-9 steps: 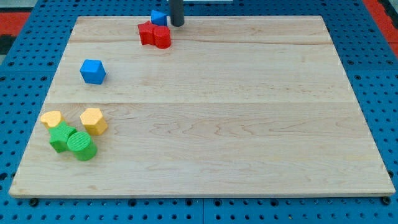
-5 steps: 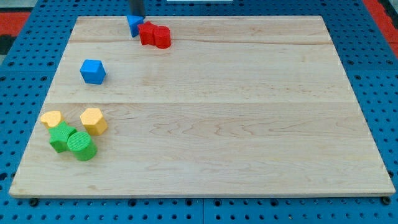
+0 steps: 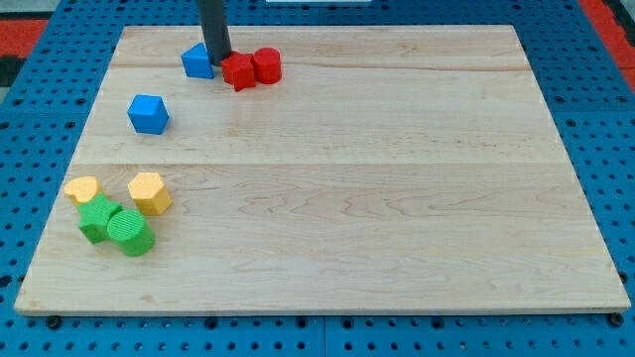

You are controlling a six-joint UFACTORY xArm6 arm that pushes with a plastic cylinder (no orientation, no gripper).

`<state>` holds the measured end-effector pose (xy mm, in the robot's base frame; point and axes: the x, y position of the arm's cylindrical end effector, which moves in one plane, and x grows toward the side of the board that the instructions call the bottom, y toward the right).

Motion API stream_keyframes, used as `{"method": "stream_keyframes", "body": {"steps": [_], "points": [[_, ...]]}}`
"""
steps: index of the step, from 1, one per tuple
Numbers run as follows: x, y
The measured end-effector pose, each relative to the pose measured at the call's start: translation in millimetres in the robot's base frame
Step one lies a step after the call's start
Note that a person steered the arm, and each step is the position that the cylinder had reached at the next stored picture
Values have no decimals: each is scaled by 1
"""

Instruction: Slide the blue triangle above the blue cube

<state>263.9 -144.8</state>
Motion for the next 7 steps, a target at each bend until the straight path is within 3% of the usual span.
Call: {"method": "stream_keyframes", "body": {"steps": [1,3,5,7], "points": [[-37,-5],[15,-23],[24,-32],[63,-47]]}}
